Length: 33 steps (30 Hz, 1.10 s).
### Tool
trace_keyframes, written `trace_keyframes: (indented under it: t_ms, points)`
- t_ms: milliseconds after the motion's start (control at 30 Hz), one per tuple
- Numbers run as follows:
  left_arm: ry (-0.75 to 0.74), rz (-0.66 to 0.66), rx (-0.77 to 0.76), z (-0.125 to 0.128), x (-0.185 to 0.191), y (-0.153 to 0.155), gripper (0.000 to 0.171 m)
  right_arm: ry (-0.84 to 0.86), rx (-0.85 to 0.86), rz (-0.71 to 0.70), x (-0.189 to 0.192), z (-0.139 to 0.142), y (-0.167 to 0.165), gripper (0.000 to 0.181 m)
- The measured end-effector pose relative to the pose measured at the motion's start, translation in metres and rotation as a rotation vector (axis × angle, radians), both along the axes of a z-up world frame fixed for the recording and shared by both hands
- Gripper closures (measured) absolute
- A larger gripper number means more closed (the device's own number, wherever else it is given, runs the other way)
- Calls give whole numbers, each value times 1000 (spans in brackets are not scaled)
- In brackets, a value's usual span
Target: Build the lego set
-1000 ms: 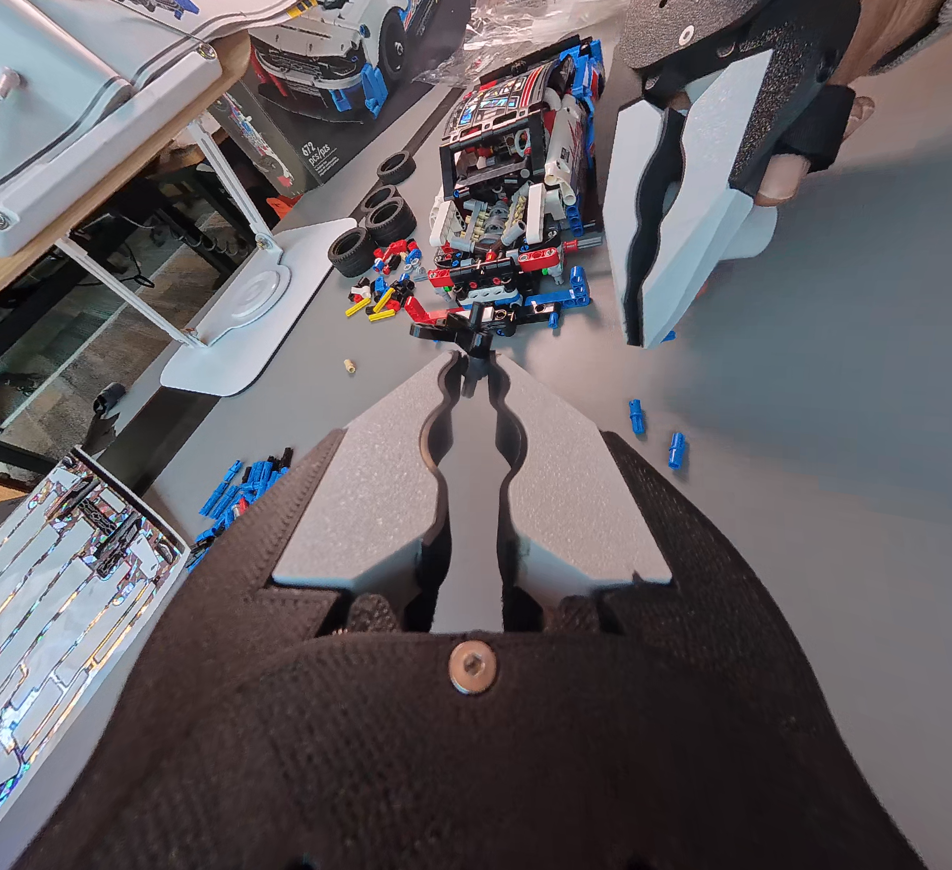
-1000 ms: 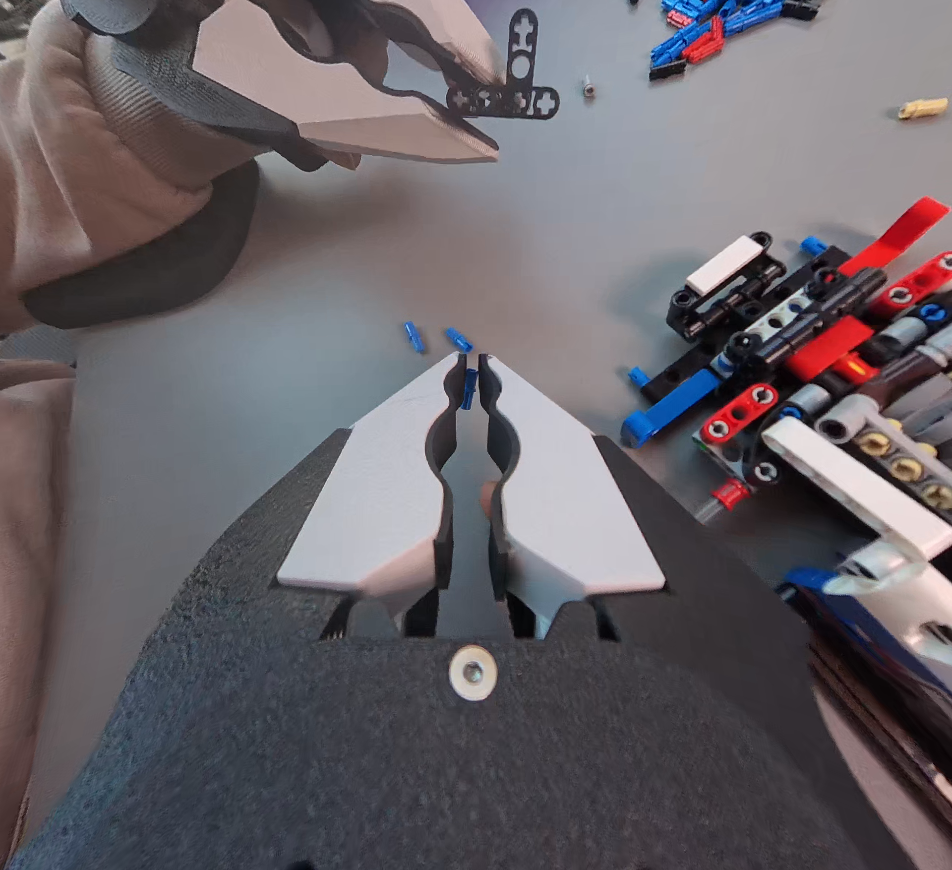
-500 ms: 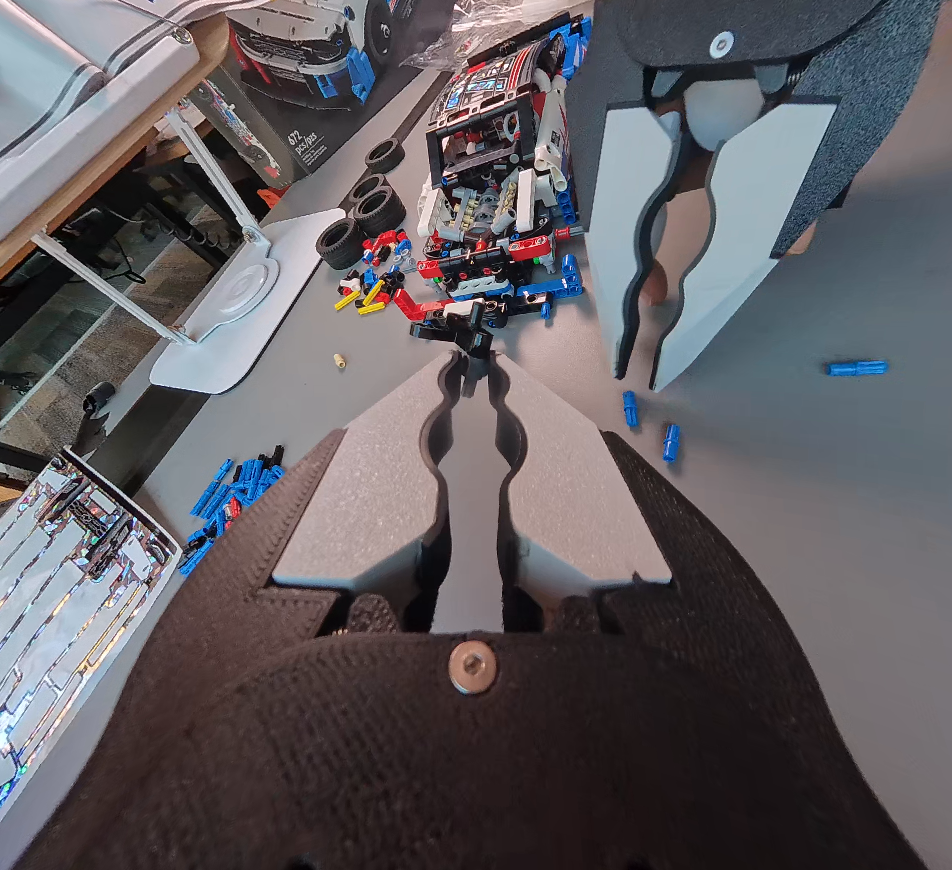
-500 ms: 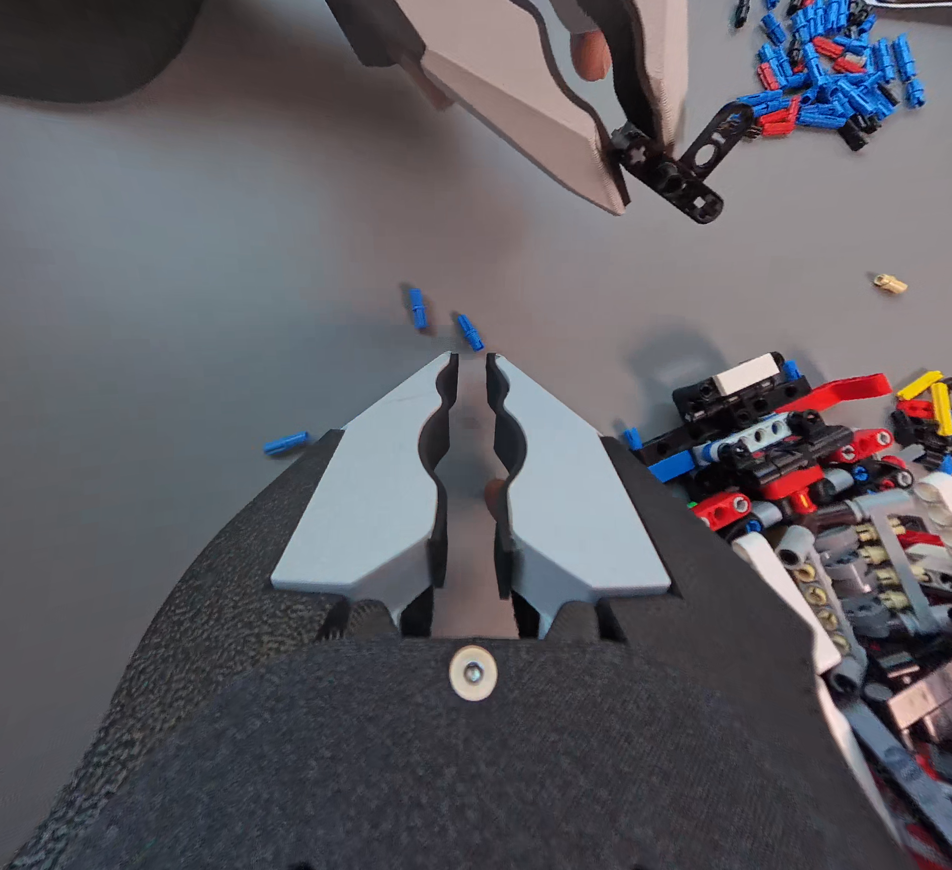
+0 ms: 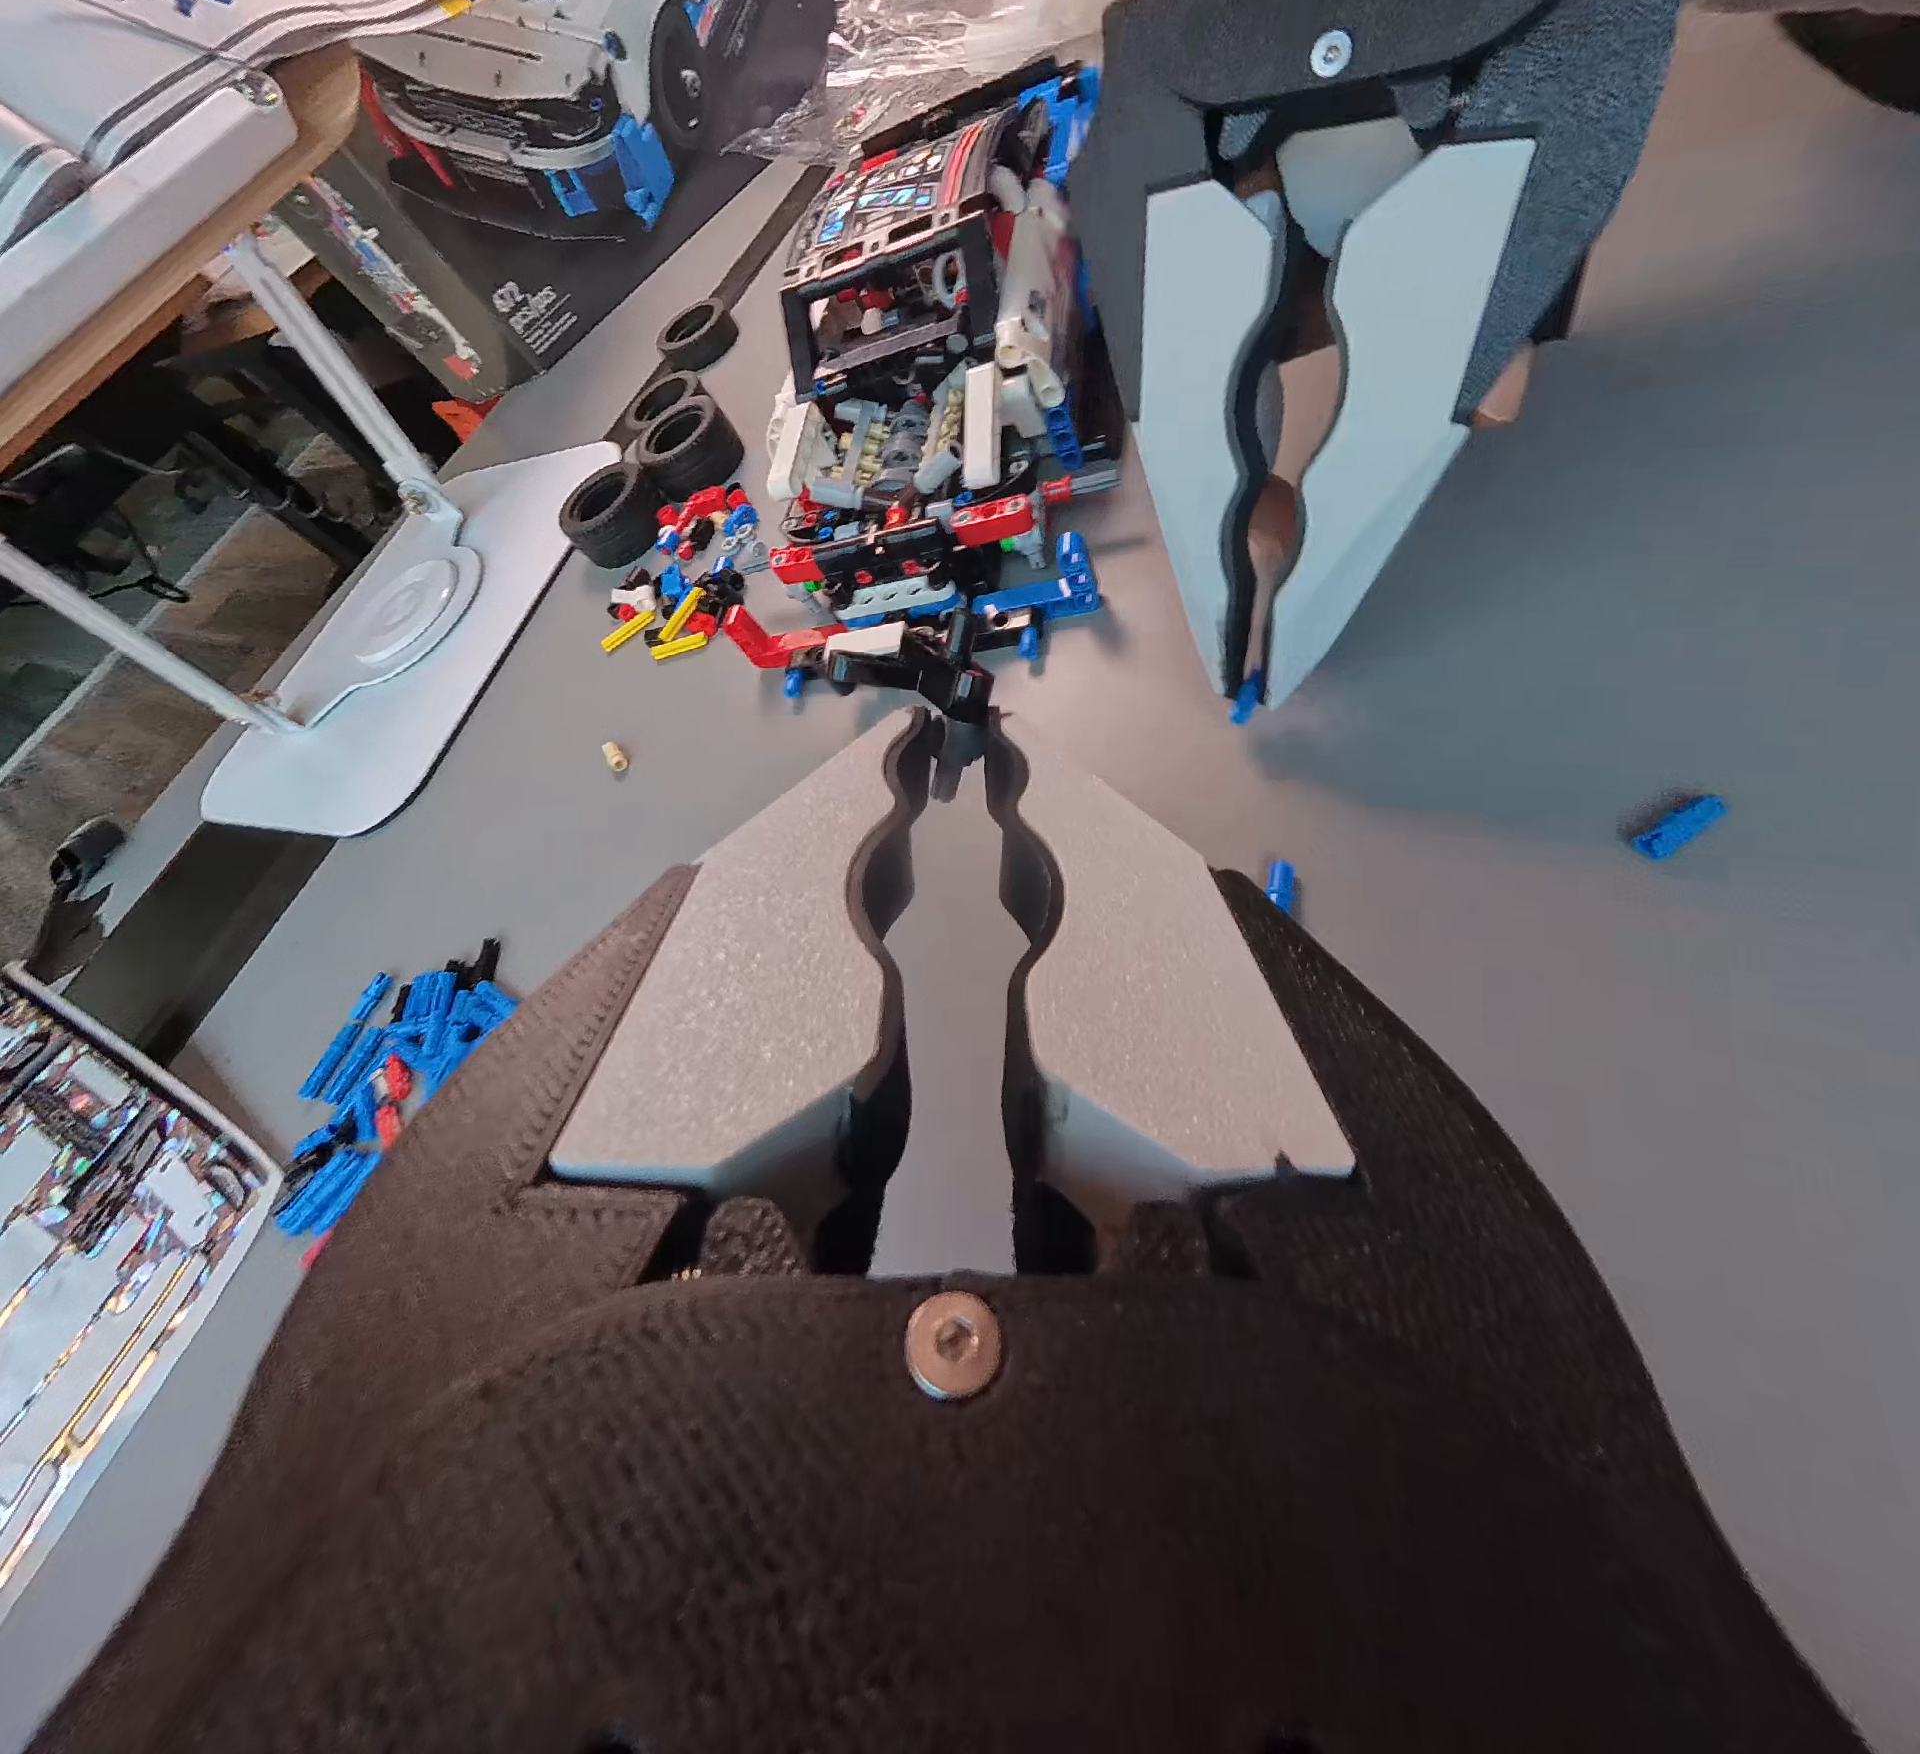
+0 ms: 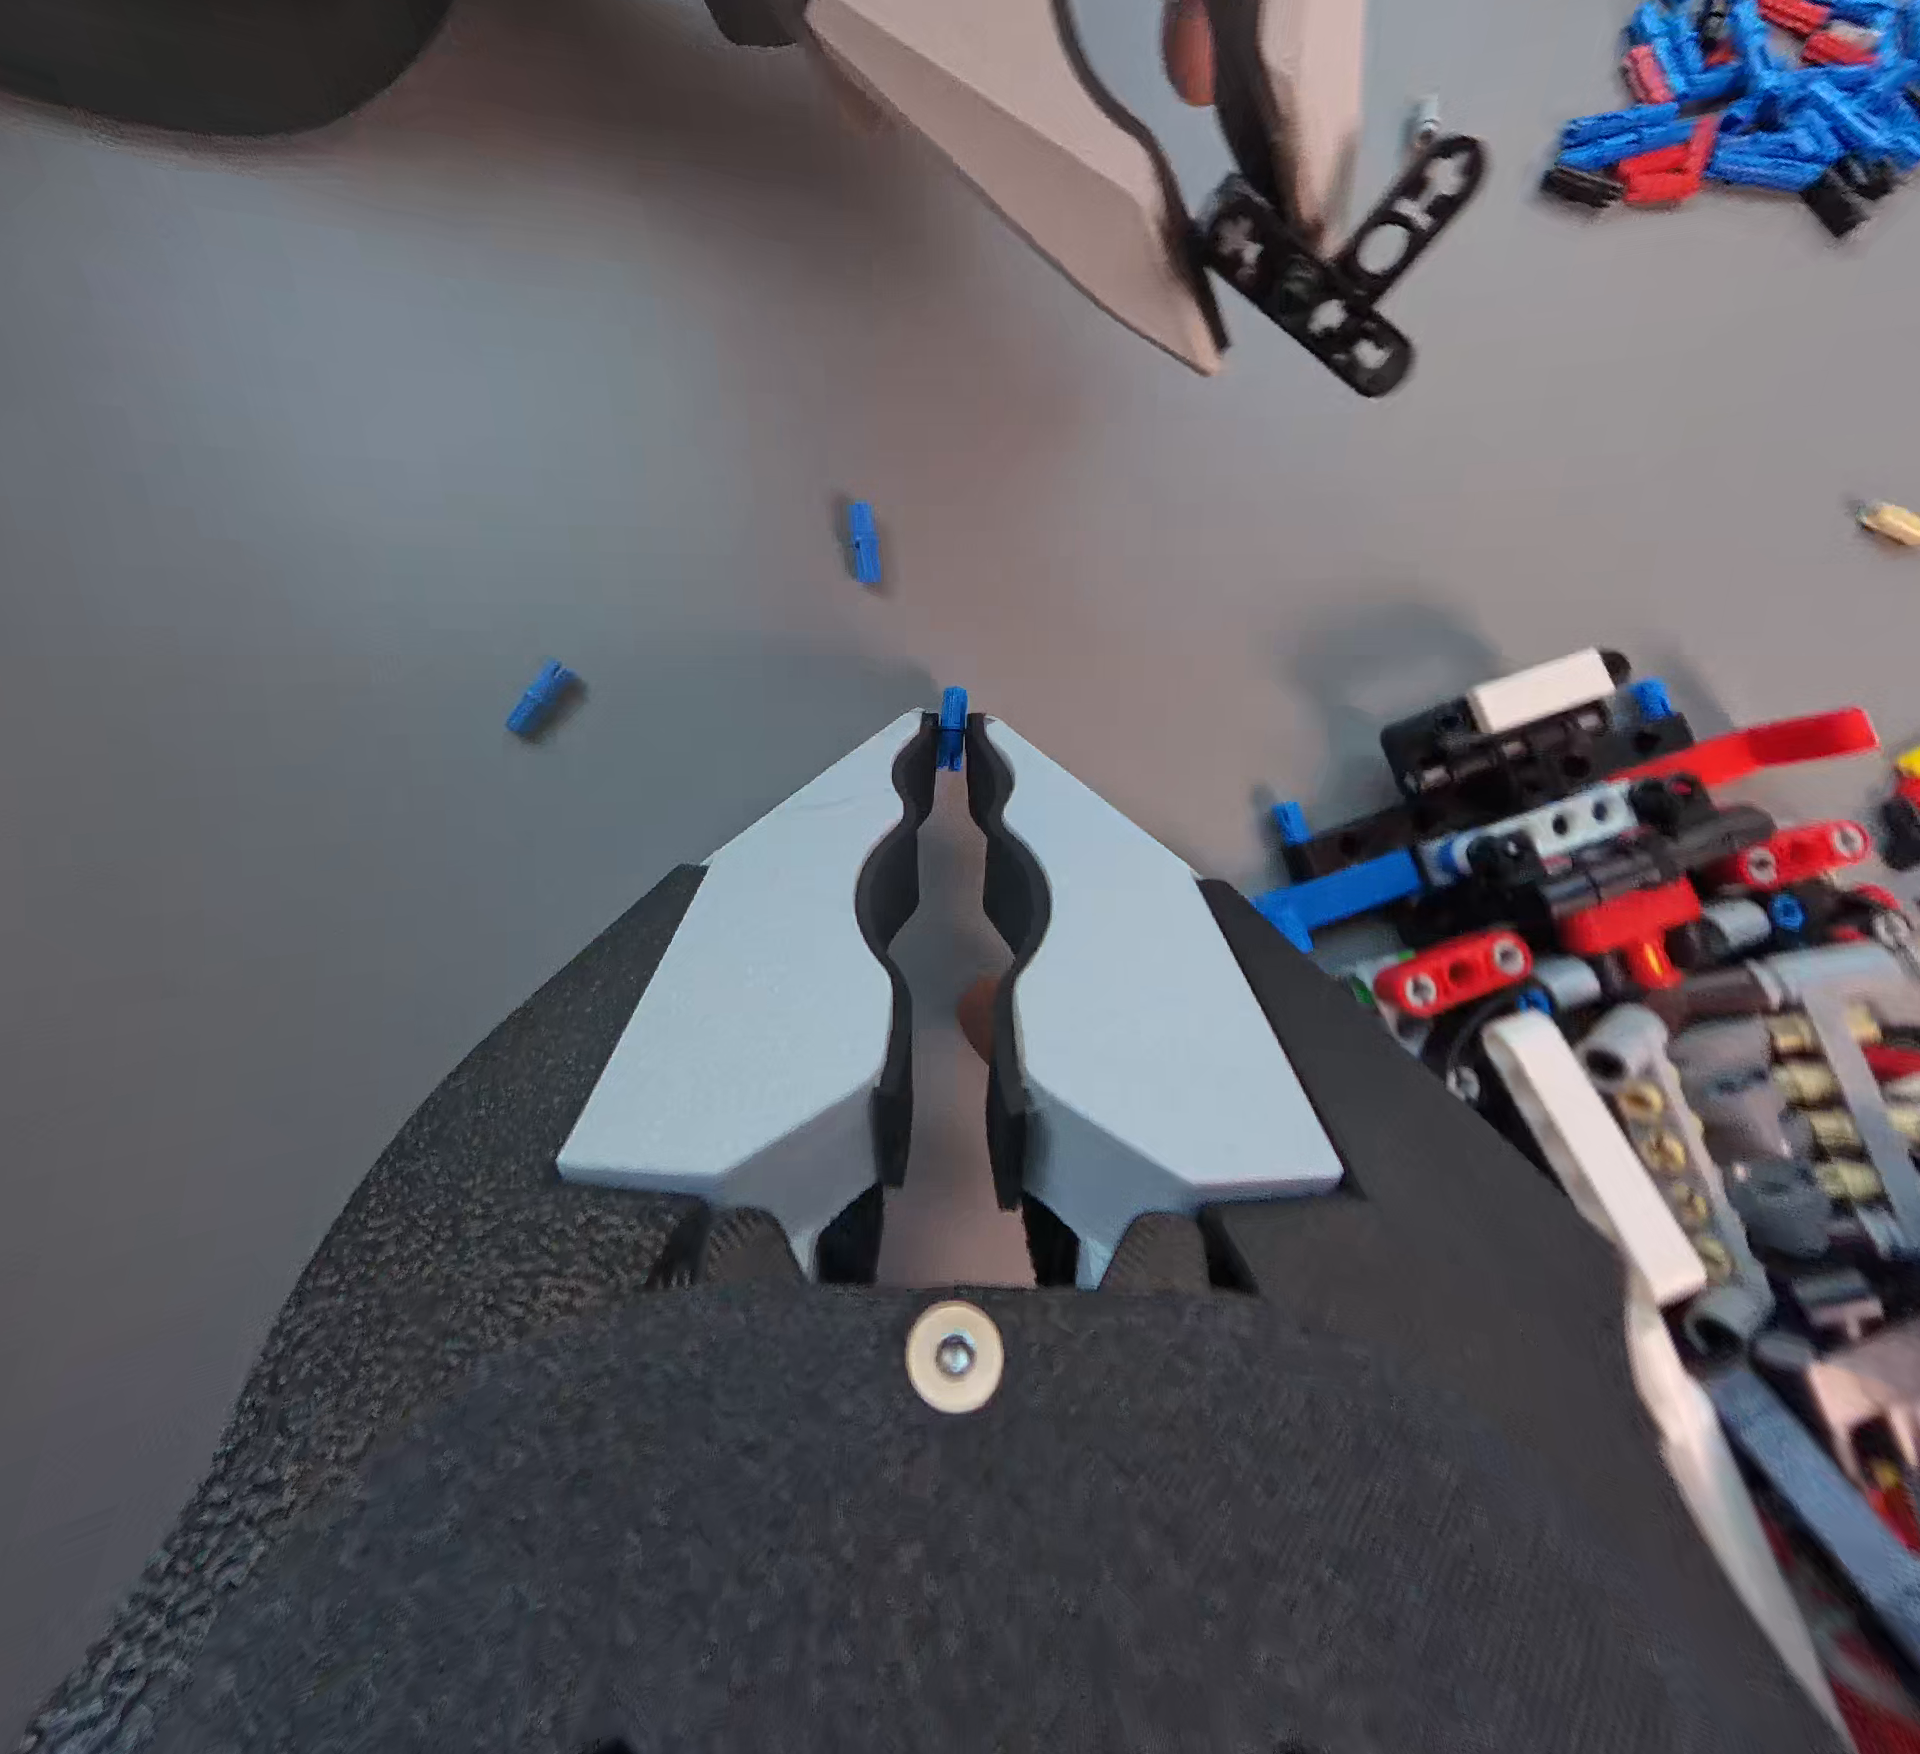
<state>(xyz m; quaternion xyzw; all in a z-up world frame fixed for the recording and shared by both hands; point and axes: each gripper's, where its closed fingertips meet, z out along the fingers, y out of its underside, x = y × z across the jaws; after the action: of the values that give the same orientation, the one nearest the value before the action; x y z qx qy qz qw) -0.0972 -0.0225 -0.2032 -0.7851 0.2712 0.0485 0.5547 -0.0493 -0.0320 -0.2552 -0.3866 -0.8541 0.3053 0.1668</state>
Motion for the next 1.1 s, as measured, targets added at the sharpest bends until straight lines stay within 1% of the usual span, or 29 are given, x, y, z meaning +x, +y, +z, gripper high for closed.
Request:
trace_keyframes:
  t_ms: [67, 133, 200, 267, 400, 467, 567, 633, 833, 1100]
  points:
    - [-20, -75, -18, -1, 17, -3, 163, 38, -23, -60, 13, 7, 13, 178]
    - [-15, -127, -53, -6, 32, -5, 163, 69, -8, -117, 24, 12, 27, 178]
    - [-1, -171, -79, -11, 47, -7, 163, 79, 10, -150, 35, 15, 33, 178]
    - [21, -184, -98, -17, 56, -7, 163, 79, 8, -178, 41, 16, 34, 178]
    - [127, -199, -115, -30, 67, -6, 164, 25, -65, -239, 41, 11, 30, 178]
    - [224, -191, -124, -38, 68, -5, 163, -39, -42, -248, 45, 2, 30, 178]
    - [377, -181, -140, -50, 67, -4, 163, -77, 39, -264, 48, -6, 36, 178]
    - [435, -176, -142, -53, 68, -2, 163, -71, 60, -270, 48, -6, 37, 178]
    - [469, -149, -132, -53, 66, 1, 163, -52, 58, -282, 51, -5, 39, 175]
    - [472, -143, -128, -53, 67, 2, 163, -19, 62, -306, 56, -5, 40, 173]
